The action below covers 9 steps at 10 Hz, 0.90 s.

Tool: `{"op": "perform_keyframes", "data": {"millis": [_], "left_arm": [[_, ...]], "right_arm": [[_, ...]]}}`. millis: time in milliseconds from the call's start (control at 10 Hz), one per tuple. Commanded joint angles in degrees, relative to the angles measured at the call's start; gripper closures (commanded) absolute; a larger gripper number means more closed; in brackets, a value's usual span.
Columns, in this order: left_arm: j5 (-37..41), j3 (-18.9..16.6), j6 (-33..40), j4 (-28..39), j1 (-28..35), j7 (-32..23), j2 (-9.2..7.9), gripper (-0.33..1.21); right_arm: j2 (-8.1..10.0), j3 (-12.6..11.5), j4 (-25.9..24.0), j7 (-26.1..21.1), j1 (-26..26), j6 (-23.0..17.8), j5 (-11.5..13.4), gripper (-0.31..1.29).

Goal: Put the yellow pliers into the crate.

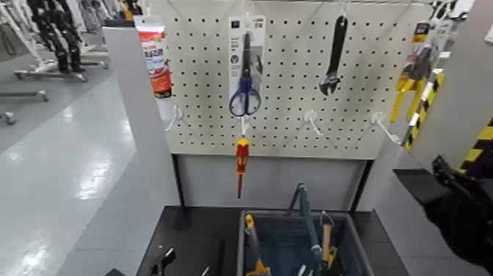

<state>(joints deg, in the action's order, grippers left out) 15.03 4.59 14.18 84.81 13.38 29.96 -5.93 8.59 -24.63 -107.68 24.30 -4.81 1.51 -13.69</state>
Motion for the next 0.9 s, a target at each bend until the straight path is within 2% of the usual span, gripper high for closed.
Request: {"op": "perform_keyframes", "data": {"millis": [100, 300, 500, 900], "left_arm": [[0.35, 0.42, -0.11, -0.18, -0.29, 0.01, -0.31, 0.12], [0.62, 0.69, -0.20, -0.26, -0.46, 0.01, -0.40, 0.12], [0.70, 0.78, -0.20, -0.26, -0.55, 0.01, -0.40, 0.12], [0.79, 1.04, -0.29, -0.26, -0.73, 0.10, -0.57, 0.12]], "right_arm": [[3.10, -0.07, 2.03, 3.65, 6.57, 5.00, -1.60, 0.17], [5.21, 0.81, 4.67, 6.91, 10.61, 7.02, -2.30, 0.17], [6.97, 1.51, 7.66, 9.54, 14.57, 8.16, -4.06, 0.16], [10.14, 4.15, 15.22, 16.75, 22.74, 11.68, -10.65, 0.16]]}}
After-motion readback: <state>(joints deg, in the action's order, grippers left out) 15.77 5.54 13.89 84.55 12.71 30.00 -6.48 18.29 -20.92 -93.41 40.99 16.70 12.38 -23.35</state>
